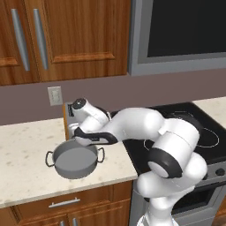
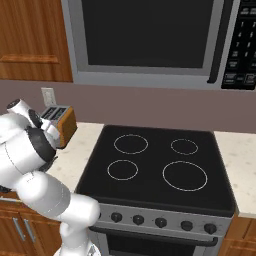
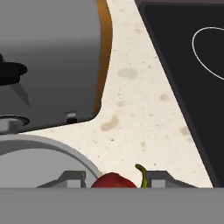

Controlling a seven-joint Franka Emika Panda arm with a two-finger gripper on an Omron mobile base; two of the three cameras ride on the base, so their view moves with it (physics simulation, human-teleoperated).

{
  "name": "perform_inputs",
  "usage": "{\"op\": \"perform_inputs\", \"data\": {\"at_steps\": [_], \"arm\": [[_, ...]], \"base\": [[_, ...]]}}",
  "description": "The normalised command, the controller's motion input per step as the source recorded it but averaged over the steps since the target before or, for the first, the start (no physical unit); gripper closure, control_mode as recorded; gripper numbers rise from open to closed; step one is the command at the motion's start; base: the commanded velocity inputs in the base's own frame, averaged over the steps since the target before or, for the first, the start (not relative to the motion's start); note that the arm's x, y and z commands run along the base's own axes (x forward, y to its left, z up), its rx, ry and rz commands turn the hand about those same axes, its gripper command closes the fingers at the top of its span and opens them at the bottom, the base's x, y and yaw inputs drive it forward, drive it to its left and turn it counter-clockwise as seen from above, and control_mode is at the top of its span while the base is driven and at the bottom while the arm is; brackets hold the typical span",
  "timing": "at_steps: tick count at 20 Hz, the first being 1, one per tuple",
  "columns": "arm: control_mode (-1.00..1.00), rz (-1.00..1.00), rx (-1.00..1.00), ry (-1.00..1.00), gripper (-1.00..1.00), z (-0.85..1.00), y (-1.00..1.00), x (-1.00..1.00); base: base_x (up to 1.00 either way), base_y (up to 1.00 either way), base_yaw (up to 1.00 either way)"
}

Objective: Turn on the sink faucet. Then move the bell pepper from the counter to the sink. Turn off the sink. Move the vegetable from the sink to the pot next to the stove. Finally move the pot to the rear right burner.

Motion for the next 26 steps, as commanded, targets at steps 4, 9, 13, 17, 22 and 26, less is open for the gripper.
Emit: {"op": "perform_inputs", "data": {"at_steps": [4,9,13,17,22,26], "arm": [[-1.0,0.0,0.0,0.0,1.0,-0.13,0.44,-0.04],[-1.0,0.0,0.01,0.0,1.0,-0.11,0.28,-0.09],[-1.0,0.0,0.0,0.0,1.0,-0.15,0.2,-0.01],[-1.0,0.0,0.0,0.01,1.0,-0.22,0.2,0.0],[-1.0,0.0,0.01,0.0,1.0,-0.3,0.14,-0.01],[-1.0,0.0,0.0,0.0,1.0,-0.33,0.11,0.0]], "base": [[0.0,0.0,0.0],[0.0,0.0,0.0],[0.0,0.0,0.0],[0.0,0.0,0.0],[0.0,0.0,0.0],[0.0,0.0,0.0]]}}
